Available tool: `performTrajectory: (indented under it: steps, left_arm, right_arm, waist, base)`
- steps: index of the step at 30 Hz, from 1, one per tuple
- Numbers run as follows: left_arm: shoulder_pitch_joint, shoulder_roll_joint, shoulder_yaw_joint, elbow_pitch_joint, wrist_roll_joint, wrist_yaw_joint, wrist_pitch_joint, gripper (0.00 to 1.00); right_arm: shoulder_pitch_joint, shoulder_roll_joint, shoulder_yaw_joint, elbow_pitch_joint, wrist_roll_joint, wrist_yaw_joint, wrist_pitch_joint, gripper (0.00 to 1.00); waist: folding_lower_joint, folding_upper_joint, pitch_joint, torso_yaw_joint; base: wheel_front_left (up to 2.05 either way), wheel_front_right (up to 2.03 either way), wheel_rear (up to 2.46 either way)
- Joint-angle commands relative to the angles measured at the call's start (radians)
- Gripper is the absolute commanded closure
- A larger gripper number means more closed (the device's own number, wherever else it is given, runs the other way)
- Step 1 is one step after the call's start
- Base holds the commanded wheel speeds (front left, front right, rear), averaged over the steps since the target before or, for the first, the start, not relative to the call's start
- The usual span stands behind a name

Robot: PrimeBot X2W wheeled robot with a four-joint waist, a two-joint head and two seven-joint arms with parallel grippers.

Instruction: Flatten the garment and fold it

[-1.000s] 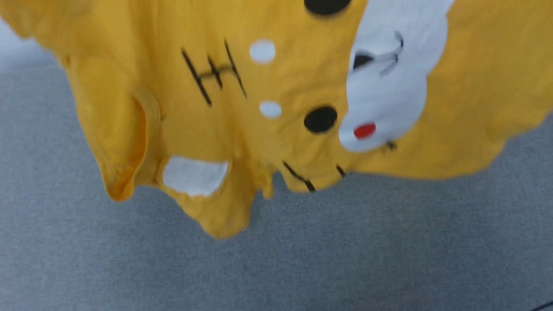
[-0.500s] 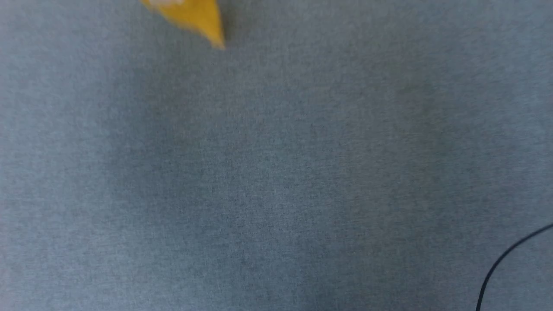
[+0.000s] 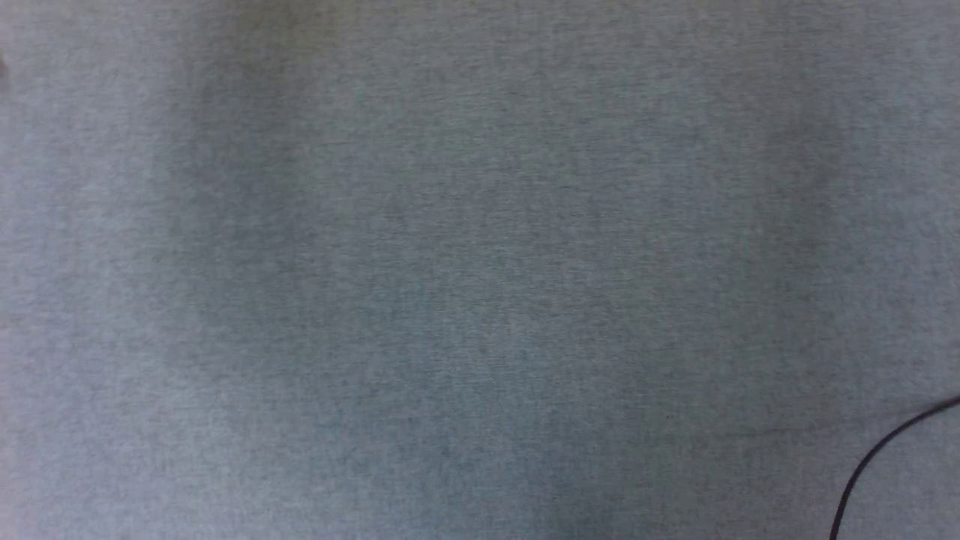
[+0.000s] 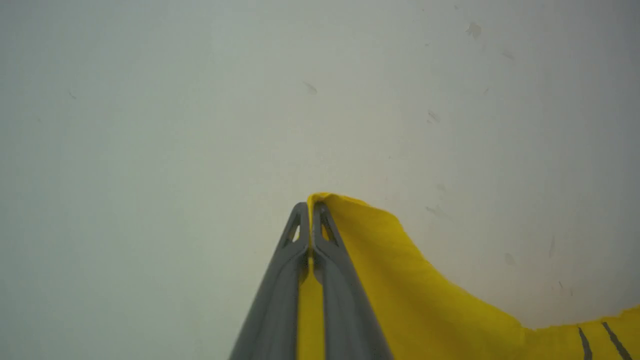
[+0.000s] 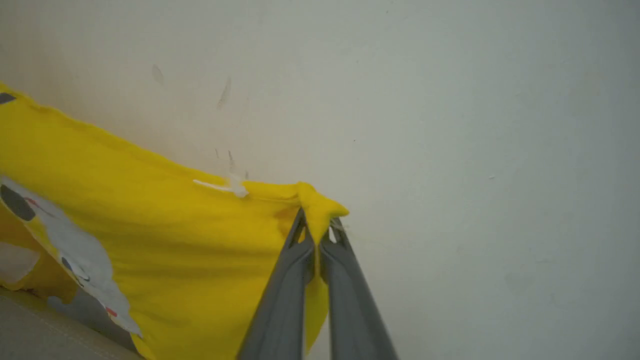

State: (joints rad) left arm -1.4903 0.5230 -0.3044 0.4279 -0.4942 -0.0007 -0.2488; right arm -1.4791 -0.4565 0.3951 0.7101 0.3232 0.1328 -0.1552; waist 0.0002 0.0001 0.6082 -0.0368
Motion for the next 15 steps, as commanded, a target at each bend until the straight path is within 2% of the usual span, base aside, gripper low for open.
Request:
performTrajectory:
  steps: [1, 6, 9, 12, 15]
  left_arm:
    - [0.078, -0.01, -0.014, 0.008, -0.002, -0.01, -0.007, 1.0]
    - [0.351, -0.04, -0.047, -0.002, -0.015, -0.003, -0.009, 1.0]
    - [0.522, -0.057, -0.064, -0.011, -0.066, -0.008, 0.026, 1.0]
    - [0.667, -0.019, -0.076, -0.053, -0.077, 0.005, 0.059, 1.0]
    - [0.802, 0.021, -0.082, -0.113, -0.093, 0.023, 0.102, 1.0]
  right_arm:
    - [0.052, 0.016, 0.007, 0.019, -0.003, -0.002, -0.026, 1.0]
    - [0.226, 0.056, 0.045, 0.061, -0.005, -0.002, -0.083, 1.0]
    - [0.329, 0.07, 0.042, 0.067, -0.001, -0.002, -0.1, 1.0]
    - [0.433, 0.089, 0.038, 0.045, 0.015, -0.002, -0.105, 1.0]
    - [0.547, 0.077, 0.061, -0.019, 0.01, -0.002, -0.106, 1.0]
  waist:
    - [-0.0002, -0.0001, -0.009, 0.018]
    - [-0.0002, -0.0001, -0.068, 0.04]
    - [-0.0002, -0.0001, -0.118, 0.047]
    - [-0.0002, -0.0001, -0.166, 0.049]
    - [-0.0002, -0.0001, -0.221, 0.056]
  base:
    - [0.0, 0.0, 0.0]
    - [0.0, 0.0, 0.0]
    - [0.0, 0.0, 0.0]
    - [0.0, 0.0, 0.0]
    - [0.0, 0.0, 0.0]
